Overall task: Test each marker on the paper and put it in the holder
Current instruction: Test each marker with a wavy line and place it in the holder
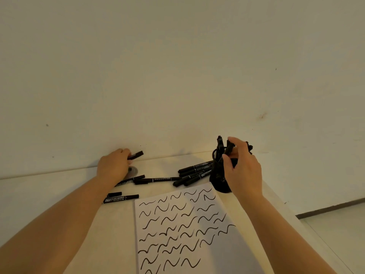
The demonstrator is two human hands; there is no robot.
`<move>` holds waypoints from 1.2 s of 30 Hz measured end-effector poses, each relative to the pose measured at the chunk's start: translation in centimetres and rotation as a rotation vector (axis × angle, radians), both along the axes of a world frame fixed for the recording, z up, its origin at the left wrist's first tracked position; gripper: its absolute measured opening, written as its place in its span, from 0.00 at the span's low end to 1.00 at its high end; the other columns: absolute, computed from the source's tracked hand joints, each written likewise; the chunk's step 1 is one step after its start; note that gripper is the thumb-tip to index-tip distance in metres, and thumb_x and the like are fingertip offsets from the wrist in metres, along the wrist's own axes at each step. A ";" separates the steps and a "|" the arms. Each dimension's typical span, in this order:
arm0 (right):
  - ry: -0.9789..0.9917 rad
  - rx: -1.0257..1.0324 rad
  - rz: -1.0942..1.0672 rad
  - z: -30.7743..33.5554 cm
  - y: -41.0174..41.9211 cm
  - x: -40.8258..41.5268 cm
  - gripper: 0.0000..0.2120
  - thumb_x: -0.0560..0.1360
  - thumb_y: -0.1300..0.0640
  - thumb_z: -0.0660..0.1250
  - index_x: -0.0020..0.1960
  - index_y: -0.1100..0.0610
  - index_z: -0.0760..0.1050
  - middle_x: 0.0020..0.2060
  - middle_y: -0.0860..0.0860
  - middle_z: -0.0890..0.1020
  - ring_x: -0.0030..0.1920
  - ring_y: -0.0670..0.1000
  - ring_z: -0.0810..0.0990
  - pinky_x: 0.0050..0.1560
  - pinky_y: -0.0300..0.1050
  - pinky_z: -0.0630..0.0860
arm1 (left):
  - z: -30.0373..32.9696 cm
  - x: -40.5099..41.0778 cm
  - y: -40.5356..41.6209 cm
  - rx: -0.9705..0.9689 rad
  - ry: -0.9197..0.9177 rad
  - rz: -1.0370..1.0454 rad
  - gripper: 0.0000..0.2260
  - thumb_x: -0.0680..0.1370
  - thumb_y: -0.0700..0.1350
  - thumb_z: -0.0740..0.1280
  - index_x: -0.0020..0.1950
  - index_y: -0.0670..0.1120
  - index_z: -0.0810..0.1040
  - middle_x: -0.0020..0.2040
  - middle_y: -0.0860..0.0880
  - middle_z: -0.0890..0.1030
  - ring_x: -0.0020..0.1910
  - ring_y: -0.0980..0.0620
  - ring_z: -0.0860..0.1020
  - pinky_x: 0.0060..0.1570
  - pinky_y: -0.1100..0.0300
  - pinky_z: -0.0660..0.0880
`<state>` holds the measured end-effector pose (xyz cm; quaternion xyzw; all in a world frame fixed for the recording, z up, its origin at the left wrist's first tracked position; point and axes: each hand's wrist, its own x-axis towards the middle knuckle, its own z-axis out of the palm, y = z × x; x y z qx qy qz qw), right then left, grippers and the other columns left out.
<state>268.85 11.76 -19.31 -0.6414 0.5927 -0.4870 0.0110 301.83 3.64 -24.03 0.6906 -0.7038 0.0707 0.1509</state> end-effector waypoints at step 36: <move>-0.541 0.455 0.403 -1.0 12.5 5.0 0.11 0.76 0.52 0.63 0.39 0.54 0.79 0.27 0.45 0.76 0.30 0.44 0.71 0.34 0.39 0.68 | 2.4 -13.1 21.8 0.026 0.756 -0.385 0.05 0.77 0.50 0.63 0.45 0.61 0.68 0.40 0.58 0.79 0.40 0.62 0.77 0.43 0.64 0.75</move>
